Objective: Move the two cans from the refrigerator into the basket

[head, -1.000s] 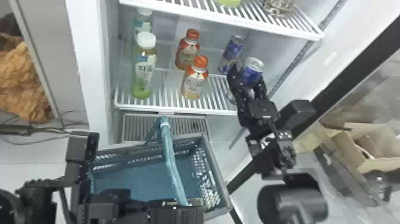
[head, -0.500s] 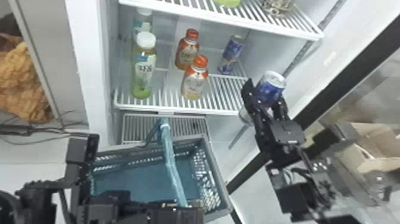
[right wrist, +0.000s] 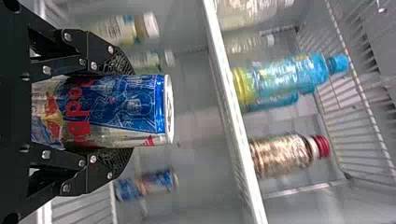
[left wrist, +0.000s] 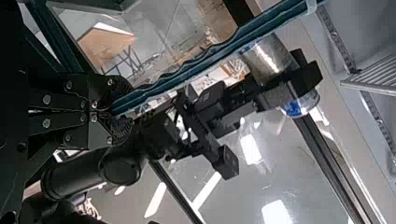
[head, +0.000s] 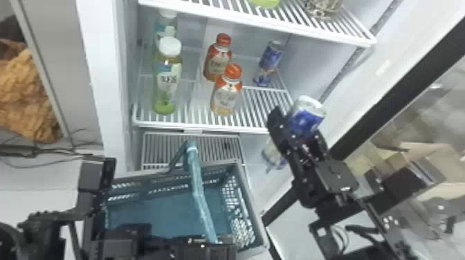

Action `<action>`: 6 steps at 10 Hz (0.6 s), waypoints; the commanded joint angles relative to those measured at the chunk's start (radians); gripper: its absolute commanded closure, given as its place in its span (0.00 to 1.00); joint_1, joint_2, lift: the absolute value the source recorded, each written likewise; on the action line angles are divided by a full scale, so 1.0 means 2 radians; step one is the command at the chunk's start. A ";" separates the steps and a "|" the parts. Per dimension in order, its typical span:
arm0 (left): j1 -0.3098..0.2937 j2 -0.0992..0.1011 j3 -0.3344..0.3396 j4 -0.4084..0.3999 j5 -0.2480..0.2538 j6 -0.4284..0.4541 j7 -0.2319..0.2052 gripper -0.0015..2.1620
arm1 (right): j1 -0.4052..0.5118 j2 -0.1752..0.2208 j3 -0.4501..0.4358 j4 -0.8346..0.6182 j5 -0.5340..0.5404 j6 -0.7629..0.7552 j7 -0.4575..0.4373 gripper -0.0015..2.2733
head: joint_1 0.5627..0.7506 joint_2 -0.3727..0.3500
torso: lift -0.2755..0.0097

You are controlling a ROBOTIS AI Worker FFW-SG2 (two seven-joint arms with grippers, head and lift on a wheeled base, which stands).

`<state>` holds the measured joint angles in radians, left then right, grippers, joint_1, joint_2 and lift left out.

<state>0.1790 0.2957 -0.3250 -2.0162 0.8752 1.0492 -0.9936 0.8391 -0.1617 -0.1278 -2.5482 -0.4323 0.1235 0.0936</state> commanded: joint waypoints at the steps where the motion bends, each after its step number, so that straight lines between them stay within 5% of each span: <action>1: 0.000 -0.001 0.001 0.000 -0.001 0.001 0.000 0.55 | 0.033 0.002 0.008 -0.035 -0.014 0.020 0.000 0.39 | 0.70 0.03 | 0.03; 6: 0.001 -0.001 0.002 0.000 -0.002 0.001 0.000 0.55 | 0.049 0.007 -0.002 -0.048 -0.020 0.189 0.027 0.39 | 0.70 0.03 | 0.03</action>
<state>0.1818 0.2928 -0.3211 -2.0162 0.8716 1.0505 -0.9940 0.9443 -0.1494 -0.1234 -2.6440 -0.4793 0.4484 0.1458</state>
